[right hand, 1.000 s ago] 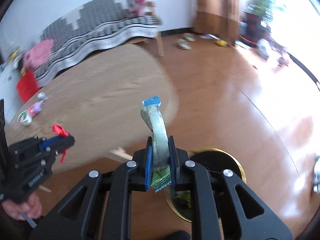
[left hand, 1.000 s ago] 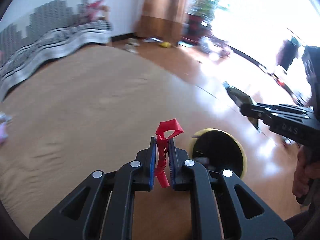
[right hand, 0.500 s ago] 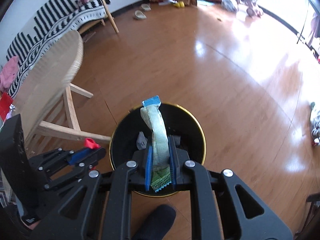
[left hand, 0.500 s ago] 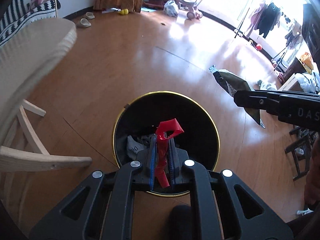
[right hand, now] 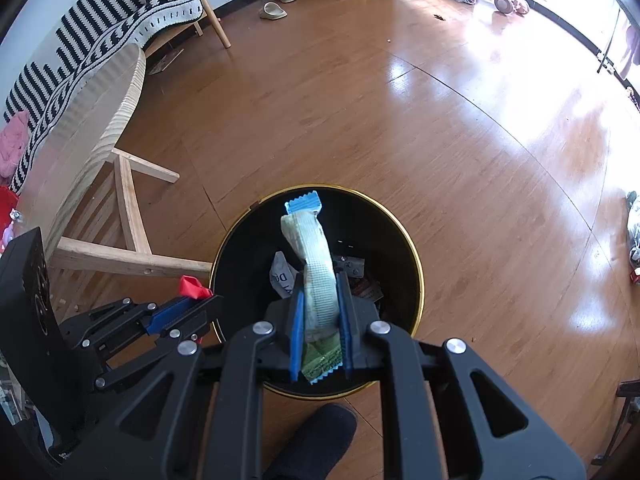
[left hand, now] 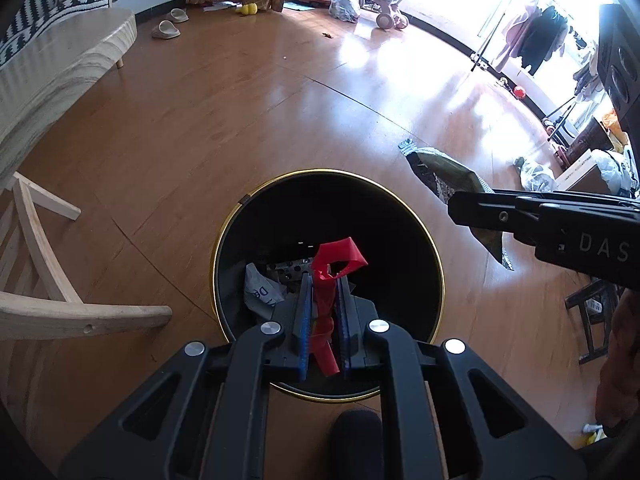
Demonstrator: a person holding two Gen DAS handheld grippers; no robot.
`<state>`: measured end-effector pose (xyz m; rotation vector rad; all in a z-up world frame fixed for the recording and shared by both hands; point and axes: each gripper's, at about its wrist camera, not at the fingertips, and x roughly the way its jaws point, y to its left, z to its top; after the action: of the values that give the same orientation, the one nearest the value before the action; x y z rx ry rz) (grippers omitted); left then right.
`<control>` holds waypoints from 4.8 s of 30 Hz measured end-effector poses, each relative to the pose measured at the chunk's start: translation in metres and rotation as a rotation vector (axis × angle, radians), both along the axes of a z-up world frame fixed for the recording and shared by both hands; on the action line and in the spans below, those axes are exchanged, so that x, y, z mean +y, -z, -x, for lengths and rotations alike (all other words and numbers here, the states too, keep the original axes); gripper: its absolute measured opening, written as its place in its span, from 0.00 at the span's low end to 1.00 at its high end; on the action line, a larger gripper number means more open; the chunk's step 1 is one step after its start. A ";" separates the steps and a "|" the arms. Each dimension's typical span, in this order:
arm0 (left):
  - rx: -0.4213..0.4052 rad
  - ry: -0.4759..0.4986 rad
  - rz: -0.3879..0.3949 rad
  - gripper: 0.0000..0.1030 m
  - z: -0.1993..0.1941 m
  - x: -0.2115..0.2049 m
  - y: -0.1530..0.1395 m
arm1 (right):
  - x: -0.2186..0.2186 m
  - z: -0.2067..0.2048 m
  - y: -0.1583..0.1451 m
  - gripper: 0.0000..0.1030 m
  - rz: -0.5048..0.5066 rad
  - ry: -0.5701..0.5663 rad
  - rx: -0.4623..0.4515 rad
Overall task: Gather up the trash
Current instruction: 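Open both grippers to drop the ribbon and wrapper into the bin, then grasp the white-and-green paper bag with the left gripper while the right grasps the pink-purple toy, then carry the paper bag and toy over the black bin, then open both grippers to drop the paper bag and toy into the bin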
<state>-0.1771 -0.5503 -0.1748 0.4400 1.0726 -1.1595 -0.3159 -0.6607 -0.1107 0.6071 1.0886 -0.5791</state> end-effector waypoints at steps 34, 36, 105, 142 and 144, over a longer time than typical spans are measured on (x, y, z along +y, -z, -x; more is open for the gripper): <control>-0.099 -0.186 0.165 0.90 -0.062 0.119 -0.118 | 0.065 -0.056 -0.095 0.85 0.134 -0.037 -0.213; -0.116 -0.247 0.178 0.90 -0.084 0.147 -0.130 | 0.087 -0.082 -0.103 0.85 0.137 -0.079 -0.235; -0.299 -0.816 0.070 0.71 -0.250 0.454 -0.159 | 0.369 -0.341 -0.101 0.56 0.222 -0.621 -0.238; -0.027 -0.027 0.058 0.72 -0.001 0.031 -0.030 | -0.007 0.005 -0.007 0.58 0.045 0.007 0.022; -0.021 -0.025 0.043 0.72 0.000 0.026 -0.020 | -0.010 0.004 0.003 0.58 0.024 0.010 0.042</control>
<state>-0.1776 -0.5239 -0.1550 0.4032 1.0311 -1.1511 -0.3203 -0.6709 -0.1136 0.5822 1.1175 -0.6148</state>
